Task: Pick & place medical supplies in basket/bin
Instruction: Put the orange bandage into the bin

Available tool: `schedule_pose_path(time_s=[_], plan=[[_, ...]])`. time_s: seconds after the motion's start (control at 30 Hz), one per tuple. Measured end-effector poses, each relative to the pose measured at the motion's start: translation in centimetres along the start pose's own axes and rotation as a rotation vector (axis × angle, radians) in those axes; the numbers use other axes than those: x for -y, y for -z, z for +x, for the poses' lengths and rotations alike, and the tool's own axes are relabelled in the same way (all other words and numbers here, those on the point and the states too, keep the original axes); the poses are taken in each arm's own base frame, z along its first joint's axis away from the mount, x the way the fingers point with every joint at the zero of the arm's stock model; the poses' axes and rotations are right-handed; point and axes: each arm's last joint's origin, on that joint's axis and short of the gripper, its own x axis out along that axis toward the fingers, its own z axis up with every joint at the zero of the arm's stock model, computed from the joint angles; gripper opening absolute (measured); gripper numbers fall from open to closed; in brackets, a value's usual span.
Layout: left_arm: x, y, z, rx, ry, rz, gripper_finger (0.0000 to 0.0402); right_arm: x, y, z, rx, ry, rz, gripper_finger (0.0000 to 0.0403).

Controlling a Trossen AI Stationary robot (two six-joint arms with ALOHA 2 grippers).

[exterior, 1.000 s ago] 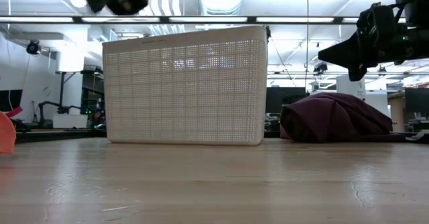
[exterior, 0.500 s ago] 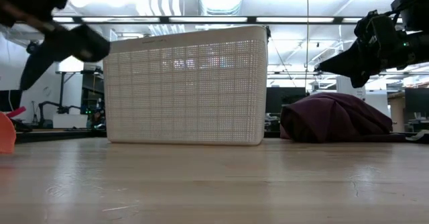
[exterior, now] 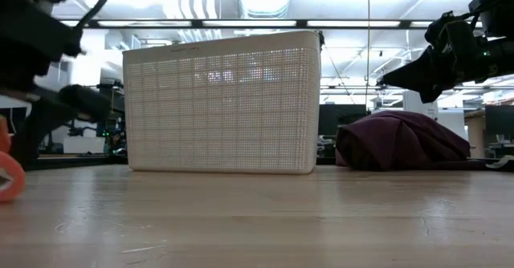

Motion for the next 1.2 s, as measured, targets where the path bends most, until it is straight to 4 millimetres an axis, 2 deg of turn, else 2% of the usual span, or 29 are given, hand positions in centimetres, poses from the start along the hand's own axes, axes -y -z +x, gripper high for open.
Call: schedule_pose_path(time_s=[0.17, 0.3, 0.43, 0.6, 0.77, 0.87, 1.03, 1.2], plan=[[-0.2, 0.9, 0.7, 0.007, -0.002, -0.005, 0.0256, 0.0, 0.0, 0.0, 0.001, 0.0, 0.002, 0.0033], [-0.2, 0.8, 0.6, 0.005, -0.008, -0.01, 0.0214, 0.0, 0.0, 0.0, 0.001, 0.0, 0.003, 0.0033], [0.0, -0.5, -0.2, 0.019, -0.017, -0.009, 0.0146, 0.0, 0.0, 0.0, 0.001, -0.001, 0.002, 0.0033], [0.3, -3.1, -2.8, 0.041, -0.101, 0.004, 0.0082, 0.0, 0.0, 0.0, 0.001, -0.001, 0.003, 0.0033], [0.5, -7.0, -7.0, 0.157, -0.253, 0.067, 0.0076, 0.0, 0.0, 0.0, 0.001, -0.002, 0.007, 0.0033], [-0.2, -9.3, -10.2, 0.269, -0.392, 0.051, 0.0078, 0.0, 0.0, 0.0, 0.001, -0.002, 0.007, 0.0033], [-3.6, -11.6, -16.4, 0.436, -0.664, -0.117, 0.0079, 0.0, 0.0, 0.0, 0.002, -0.003, 0.011, 0.0033], [-8.1, -11.7, -23.2, 0.592, -0.867, -0.328, 0.0079, 0.0, 0.0, 0.0, 0.002, -0.003, 0.009, 0.0033]])
